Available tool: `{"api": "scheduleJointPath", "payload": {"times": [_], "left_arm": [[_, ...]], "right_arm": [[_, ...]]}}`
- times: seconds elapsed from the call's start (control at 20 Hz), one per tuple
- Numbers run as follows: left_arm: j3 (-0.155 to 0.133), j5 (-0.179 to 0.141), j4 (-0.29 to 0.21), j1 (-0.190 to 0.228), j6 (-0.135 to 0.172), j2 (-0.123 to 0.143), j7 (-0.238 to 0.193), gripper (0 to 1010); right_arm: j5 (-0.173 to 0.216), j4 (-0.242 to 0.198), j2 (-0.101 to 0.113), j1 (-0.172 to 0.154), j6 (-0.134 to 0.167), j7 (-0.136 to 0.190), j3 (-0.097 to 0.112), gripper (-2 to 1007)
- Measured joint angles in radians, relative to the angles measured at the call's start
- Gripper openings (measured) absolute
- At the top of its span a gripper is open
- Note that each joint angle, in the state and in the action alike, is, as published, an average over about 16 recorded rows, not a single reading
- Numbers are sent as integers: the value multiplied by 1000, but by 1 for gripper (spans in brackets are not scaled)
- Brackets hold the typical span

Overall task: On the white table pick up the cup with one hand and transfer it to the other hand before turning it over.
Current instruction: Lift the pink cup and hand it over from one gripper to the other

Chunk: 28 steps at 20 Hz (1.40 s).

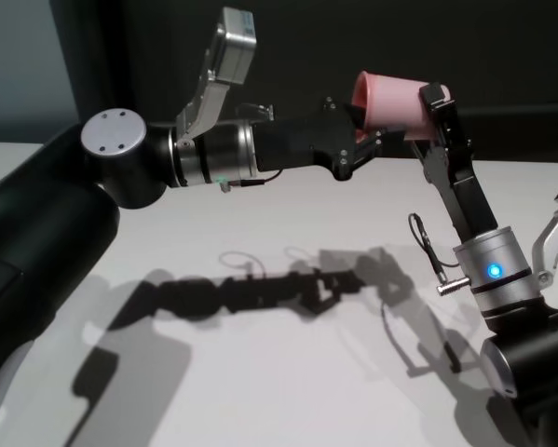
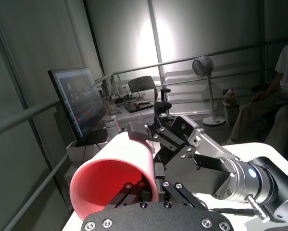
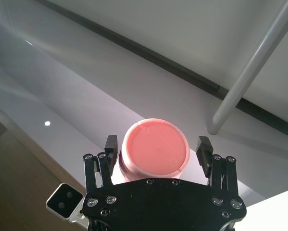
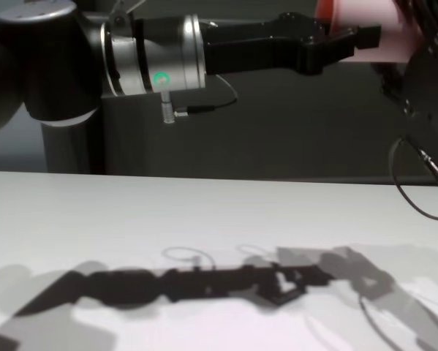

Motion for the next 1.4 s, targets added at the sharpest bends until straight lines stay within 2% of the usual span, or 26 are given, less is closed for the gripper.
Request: {"api": "scheduleJointPath", "payload": {"times": [0.35,0.8,1.4], "left_arm": [[0,0,0,0,0,0,0,47],[0,0,0,0,0,0,0,47],[0,0,0,0,0,0,0,47]], "right_arm": [[3,-3,9,1,-8,-8,-12,1002],[5,-5,11,1,-11,-12,-14,988],[4,-6,10,0,-10,-10,-12,852]]}}
